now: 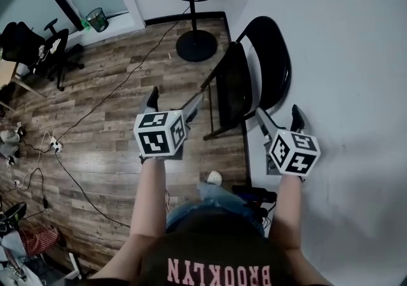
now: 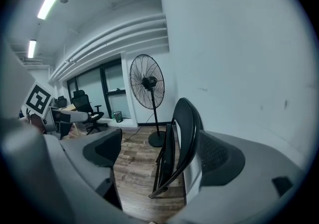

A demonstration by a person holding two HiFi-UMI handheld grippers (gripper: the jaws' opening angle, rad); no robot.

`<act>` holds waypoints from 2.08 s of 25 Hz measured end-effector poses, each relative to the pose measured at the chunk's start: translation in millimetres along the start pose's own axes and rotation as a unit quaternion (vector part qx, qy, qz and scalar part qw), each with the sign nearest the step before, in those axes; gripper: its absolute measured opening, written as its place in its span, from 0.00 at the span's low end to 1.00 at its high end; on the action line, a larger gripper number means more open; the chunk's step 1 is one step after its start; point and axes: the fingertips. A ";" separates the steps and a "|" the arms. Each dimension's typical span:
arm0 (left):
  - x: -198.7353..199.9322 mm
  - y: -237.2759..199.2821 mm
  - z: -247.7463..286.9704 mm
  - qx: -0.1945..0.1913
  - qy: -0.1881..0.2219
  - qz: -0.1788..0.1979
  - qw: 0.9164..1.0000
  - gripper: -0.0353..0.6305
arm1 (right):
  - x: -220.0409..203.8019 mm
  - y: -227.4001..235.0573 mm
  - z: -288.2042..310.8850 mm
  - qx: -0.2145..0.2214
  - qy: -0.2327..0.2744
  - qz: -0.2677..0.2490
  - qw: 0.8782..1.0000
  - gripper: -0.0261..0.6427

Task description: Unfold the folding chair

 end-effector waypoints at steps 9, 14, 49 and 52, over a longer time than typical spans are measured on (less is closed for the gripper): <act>-18.9 22.4 50.3 -0.013 -0.046 0.009 0.999 0.88 | -18.7 30.6 37.0 -0.007 -0.041 0.007 0.999 0.74; -27.7 40.9 80.1 -0.040 -0.063 0.033 0.997 0.88 | -31.9 36.7 47.1 -0.021 -0.050 0.020 0.998 0.73; -131.3 181.1 314.1 -0.230 -0.270 0.033 0.934 0.63 | -63.3 106.4 113.3 -0.181 -0.089 0.113 0.973 0.59; -144.3 187.2 325.0 -0.226 -0.295 0.024 0.928 0.59 | -62.0 112.5 117.2 -0.192 -0.085 0.123 0.970 0.58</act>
Point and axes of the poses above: the fingertips, and each gripper's own axes: z forward along the fingers, y to its right, x out of its top, and after that the axes turned 13 degrees about x, right-handed
